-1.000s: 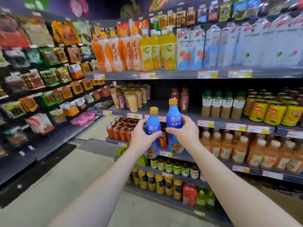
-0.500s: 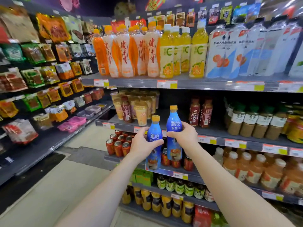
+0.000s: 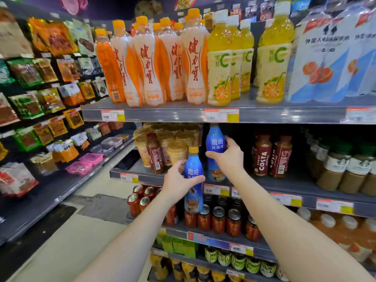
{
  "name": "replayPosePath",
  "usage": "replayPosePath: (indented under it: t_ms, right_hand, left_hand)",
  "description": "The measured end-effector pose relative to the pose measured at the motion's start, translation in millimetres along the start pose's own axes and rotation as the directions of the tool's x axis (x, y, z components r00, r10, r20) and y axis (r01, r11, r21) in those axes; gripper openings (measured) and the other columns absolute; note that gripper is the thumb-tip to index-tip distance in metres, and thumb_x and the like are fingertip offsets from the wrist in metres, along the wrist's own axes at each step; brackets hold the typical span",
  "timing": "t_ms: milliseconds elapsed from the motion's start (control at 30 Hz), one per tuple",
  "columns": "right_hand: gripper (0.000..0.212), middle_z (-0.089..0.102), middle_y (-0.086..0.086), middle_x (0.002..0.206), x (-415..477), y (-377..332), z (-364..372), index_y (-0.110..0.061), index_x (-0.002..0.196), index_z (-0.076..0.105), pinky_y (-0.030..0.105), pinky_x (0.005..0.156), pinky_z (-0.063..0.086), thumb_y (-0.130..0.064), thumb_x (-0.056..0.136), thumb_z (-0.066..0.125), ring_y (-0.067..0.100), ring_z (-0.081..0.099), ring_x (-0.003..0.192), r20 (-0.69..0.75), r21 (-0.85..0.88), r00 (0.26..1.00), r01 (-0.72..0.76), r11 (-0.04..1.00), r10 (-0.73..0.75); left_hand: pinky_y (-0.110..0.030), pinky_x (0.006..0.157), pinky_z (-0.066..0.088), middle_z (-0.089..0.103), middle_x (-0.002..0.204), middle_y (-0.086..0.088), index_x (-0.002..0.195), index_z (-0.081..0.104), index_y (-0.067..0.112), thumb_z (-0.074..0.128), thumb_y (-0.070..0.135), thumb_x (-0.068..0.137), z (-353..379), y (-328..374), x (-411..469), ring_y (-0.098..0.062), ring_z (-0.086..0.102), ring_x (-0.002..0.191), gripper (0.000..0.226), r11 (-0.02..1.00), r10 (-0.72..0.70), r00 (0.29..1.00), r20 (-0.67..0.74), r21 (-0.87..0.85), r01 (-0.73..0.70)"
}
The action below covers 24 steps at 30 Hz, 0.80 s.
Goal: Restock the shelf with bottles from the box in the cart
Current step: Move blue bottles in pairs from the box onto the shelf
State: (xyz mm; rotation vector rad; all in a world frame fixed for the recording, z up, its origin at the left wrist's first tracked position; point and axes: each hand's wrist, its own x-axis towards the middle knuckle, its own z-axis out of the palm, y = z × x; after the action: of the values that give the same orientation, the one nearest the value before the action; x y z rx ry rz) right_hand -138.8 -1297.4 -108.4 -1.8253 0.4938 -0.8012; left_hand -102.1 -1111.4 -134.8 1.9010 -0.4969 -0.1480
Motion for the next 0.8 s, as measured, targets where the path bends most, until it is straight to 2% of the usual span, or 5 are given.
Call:
replayPosePath:
  t_ms: [133,267,467,633,800]
  right_hand:
    - [0.082,0.066,-0.002,0.124,14,10,20,-0.022,0.137,0.051,0.026,0.086,0.049,-0.026,0.066,0.091,0.012,0.062,0.104,-0.043,-0.023,0.999,-0.011,1.0,0.01]
    - [0.081,0.065,0.0,0.128,16,31,38,-0.02,0.14,0.049,0.024,0.088,0.048,-0.024,0.07,0.09,0.015,0.063,0.111,-0.088,-0.018,0.996,-0.031,0.999,0.029]
    - [0.083,0.064,0.002,0.129,29,45,52,-0.017,0.143,0.046,0.027,0.092,0.048,-0.025,0.072,0.088,0.018,0.063,0.112,-0.104,-0.011,0.994,-0.028,1.0,0.026]
    - [0.079,0.066,-0.003,0.126,34,60,55,-0.021,0.139,0.049,0.035,0.097,0.053,-0.025,0.071,0.088,0.012,0.064,0.109,-0.064,0.019,0.996,-0.062,0.998,0.063]
    - [0.085,0.067,-0.006,0.125,38,74,66,-0.025,0.143,0.048,0.037,0.098,0.054,-0.029,0.068,0.089,0.007,0.066,0.109,-0.117,0.028,0.992,-0.046,0.999,0.049]
  left_hand:
    - [-0.033,0.083,0.062,0.068,0.107,0.011,0.127,0.056,0.034,0.096,0.037,0.066,-6,-5,22,-0.007,0.071,0.093,0.073,1.0,0.03,0.999,0.035,0.001,-0.03]
    - [-0.018,0.074,0.056,0.069,0.105,0.013,0.124,0.059,0.033,0.096,0.036,0.067,-11,-14,40,-0.002,0.069,0.093,0.067,0.996,0.077,0.994,0.078,0.032,-0.08]
    - [-0.03,0.088,0.06,0.07,0.113,0.012,0.132,0.06,0.027,0.096,0.046,0.061,-19,-28,66,-0.003,0.068,0.102,0.082,0.993,0.105,0.986,0.132,0.034,-0.11]
    - [-0.033,0.091,0.059,0.072,0.113,0.014,0.128,0.063,0.027,0.096,0.047,0.06,-22,-32,80,0.0,0.068,0.103,0.078,0.989,0.14,0.974,0.179,0.023,-0.147]
    - [-0.006,0.072,0.05,0.07,0.106,0.019,0.123,0.063,0.028,0.097,0.034,0.066,-20,-37,76,0.016,0.064,0.091,0.066,0.986,0.156,0.959,0.235,0.014,-0.164]
